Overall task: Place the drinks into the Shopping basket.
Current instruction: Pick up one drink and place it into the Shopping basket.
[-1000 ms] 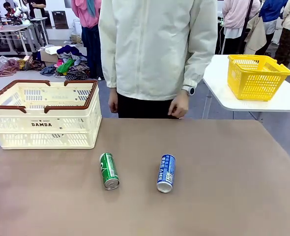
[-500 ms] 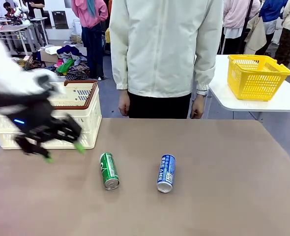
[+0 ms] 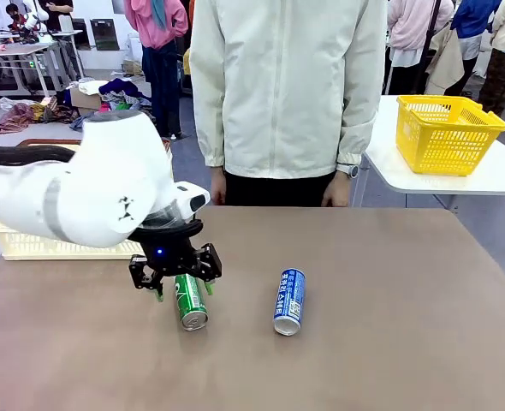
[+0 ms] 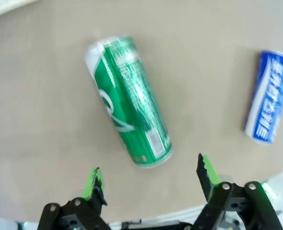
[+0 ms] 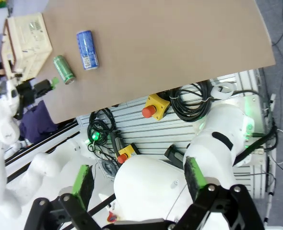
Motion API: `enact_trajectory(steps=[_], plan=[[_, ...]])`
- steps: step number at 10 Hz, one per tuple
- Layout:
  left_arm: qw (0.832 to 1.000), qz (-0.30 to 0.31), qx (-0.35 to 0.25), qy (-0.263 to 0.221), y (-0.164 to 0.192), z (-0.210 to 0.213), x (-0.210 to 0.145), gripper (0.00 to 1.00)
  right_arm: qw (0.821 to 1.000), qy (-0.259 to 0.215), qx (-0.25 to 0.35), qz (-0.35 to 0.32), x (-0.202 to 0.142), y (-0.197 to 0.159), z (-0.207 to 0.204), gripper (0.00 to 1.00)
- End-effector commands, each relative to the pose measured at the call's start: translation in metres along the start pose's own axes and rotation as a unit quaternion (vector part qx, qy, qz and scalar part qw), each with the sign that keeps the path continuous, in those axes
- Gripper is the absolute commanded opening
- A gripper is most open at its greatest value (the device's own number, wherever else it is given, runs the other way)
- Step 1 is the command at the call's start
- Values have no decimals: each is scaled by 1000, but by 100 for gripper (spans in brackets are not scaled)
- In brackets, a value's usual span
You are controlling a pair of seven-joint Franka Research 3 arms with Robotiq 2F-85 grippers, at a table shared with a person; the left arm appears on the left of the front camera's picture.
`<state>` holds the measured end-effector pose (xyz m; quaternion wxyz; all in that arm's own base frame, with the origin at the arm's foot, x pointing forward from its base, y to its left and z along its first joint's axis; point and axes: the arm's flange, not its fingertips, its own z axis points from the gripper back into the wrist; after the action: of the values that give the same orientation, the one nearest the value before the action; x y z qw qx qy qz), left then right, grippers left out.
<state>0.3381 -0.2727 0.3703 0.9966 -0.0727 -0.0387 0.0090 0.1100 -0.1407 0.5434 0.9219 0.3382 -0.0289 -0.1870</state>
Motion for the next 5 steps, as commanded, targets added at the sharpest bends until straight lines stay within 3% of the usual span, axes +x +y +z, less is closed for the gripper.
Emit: enact_trajectory(steps=[1, 5], plan=[[998, 33, 47, -17, -1, -3, 21, 100, 1000, 0, 7, 11, -9, -4, 3, 100], [999, 30, 28, 15, 3, -30, 43, 100, 1000, 0, 7, 11, -9, -4, 3, 100]])
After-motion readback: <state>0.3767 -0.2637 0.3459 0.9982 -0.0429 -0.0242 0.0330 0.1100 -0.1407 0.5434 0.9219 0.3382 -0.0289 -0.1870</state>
